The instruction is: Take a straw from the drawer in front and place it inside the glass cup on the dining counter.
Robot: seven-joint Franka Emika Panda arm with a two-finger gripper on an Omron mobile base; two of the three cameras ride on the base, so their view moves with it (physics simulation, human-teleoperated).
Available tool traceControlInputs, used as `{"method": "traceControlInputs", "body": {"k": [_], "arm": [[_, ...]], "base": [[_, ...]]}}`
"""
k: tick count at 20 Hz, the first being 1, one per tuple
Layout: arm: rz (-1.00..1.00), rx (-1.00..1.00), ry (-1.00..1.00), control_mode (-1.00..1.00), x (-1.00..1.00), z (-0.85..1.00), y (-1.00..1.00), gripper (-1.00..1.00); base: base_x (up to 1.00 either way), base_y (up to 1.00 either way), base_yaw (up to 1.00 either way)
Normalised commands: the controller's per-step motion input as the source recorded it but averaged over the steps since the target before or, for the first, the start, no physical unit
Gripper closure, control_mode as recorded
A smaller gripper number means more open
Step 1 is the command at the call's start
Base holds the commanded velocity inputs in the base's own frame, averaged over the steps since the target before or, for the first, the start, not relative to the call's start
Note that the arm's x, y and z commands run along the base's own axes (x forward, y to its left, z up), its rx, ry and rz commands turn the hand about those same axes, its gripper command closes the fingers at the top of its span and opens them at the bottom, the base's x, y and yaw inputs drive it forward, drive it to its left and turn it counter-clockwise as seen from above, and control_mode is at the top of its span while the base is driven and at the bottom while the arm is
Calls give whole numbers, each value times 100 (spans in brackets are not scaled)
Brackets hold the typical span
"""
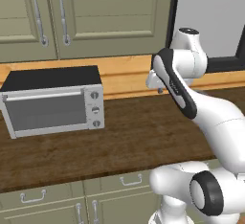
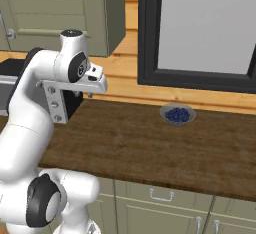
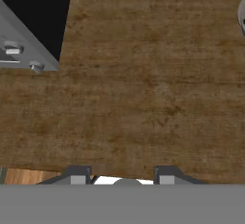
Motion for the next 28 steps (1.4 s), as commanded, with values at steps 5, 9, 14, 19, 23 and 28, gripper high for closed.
{"method": "traceControlInputs", "body": {"k": [5,9,14,19,23,28], "arm": [[2,-2,0,-100,-58,-16,1,-100],[0,0,0,-100,-80,-50,0,-100],[0,0,2,-100,-44,-65,2,-100],[0,0,4,-100,-23,-54,0,-100],[0,1,1,-100,-17,-20,0,-100],[0,0,0,100,0,0,0,-100]], "base": [[0,0,0],[0,0,0],[0,0,0],[0,0,0],[0,0,0],[-28,-1,0]]}}
